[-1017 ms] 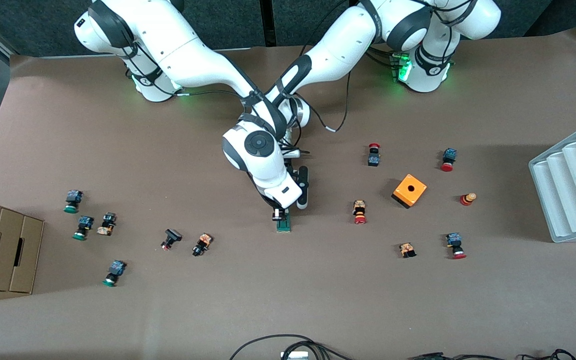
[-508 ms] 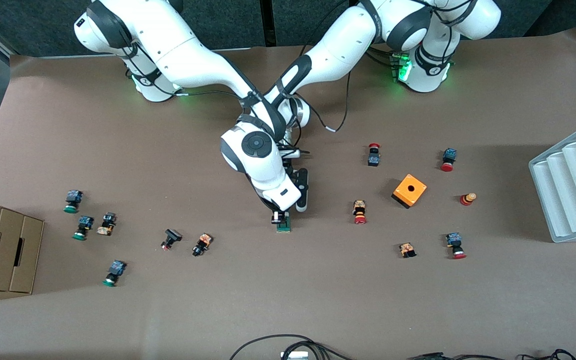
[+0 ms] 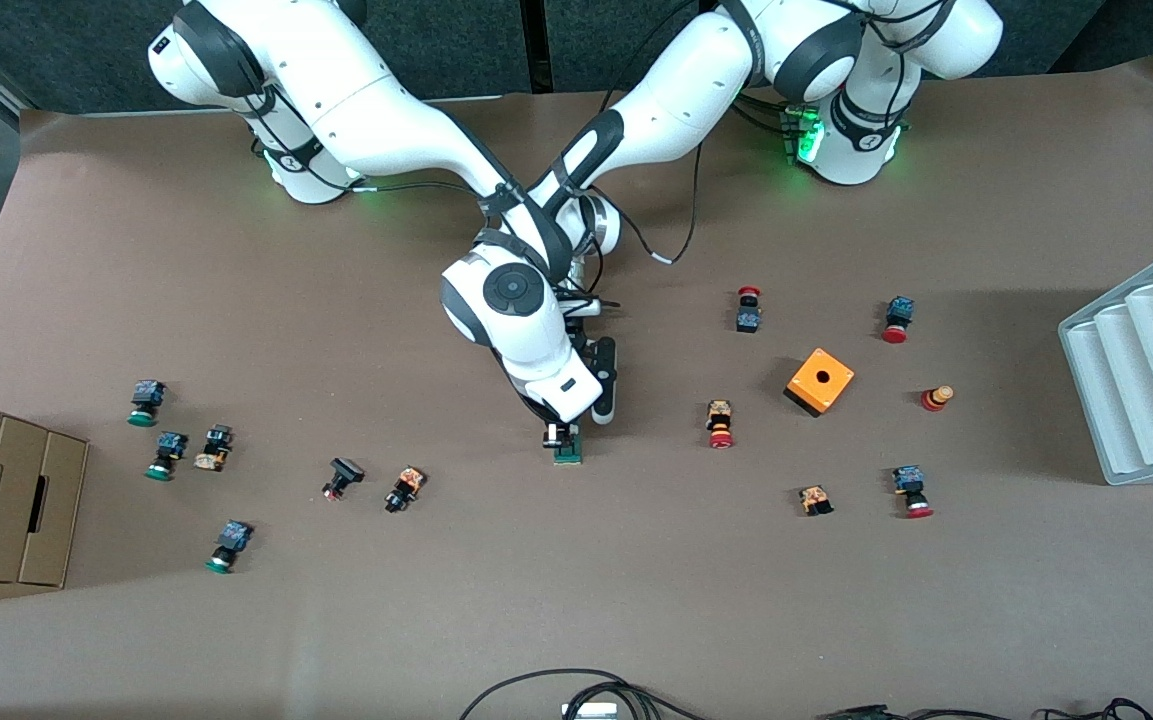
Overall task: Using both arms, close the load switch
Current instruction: 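Press the white handle fully into the clips with the right gripper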
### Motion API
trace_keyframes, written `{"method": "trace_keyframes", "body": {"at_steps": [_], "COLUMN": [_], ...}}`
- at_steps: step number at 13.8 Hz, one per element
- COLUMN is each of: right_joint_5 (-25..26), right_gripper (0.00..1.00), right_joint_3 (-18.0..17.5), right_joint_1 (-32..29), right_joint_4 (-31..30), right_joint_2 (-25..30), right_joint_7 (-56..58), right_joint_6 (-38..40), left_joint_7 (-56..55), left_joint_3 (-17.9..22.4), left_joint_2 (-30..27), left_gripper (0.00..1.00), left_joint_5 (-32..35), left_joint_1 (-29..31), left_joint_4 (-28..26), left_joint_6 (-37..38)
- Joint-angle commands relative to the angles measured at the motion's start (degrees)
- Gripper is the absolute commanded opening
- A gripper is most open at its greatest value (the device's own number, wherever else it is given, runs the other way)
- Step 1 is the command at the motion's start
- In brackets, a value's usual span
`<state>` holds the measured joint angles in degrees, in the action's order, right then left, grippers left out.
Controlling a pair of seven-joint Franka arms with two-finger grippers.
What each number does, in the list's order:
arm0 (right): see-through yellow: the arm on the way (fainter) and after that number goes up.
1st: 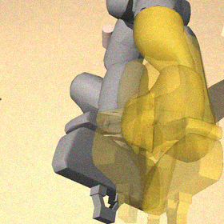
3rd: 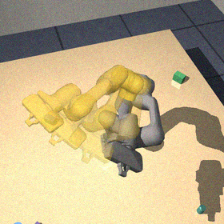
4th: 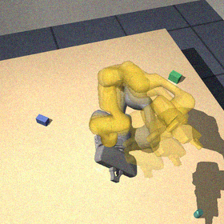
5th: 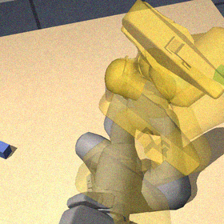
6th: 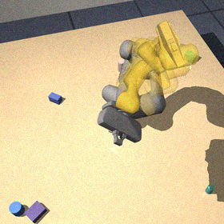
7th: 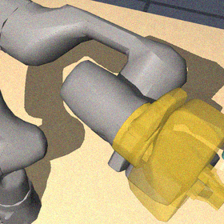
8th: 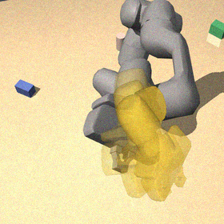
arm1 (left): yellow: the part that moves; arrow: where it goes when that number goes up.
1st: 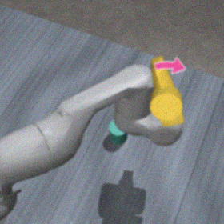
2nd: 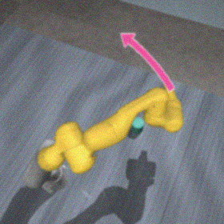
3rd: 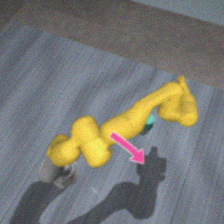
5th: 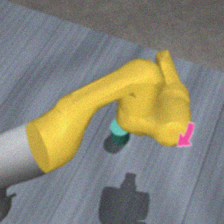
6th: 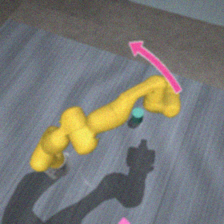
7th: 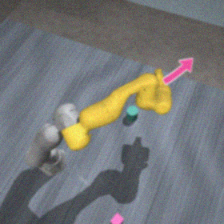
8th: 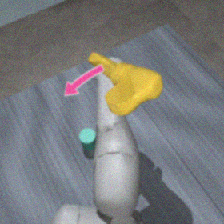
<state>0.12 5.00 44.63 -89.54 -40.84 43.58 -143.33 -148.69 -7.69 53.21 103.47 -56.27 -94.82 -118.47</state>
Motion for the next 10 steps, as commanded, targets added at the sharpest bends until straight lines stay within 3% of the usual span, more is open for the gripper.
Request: {"method": "trace_keyframes", "body": {"at_steps": [1, 10], "right_joint_5": [1.3, 1.4], "right_gripper": [0.35, 0.34], "right_joint_3": [-0.2, -0.5], "right_joint_1": [-0.9, -1.6], "right_joint_4": [0.9, 1.5], "right_joint_2": [-0.9, -1.1], "right_joint_7": [-0.6, -0.6], "right_joint_6": [-0.5, -0.6], "left_joint_7": [-1.4, -1.5], "left_joint_3": [0.2, 0.2], "left_joint_2": [1.2, 1.2], "left_gripper": [0.29, 0.29], "left_joint_5": [0.2, 0.2], "left_joint_1": [-0.6, -0.6], "left_joint_4": [1.2, 1.2], "left_joint_6": [0.1, 0.1]}}
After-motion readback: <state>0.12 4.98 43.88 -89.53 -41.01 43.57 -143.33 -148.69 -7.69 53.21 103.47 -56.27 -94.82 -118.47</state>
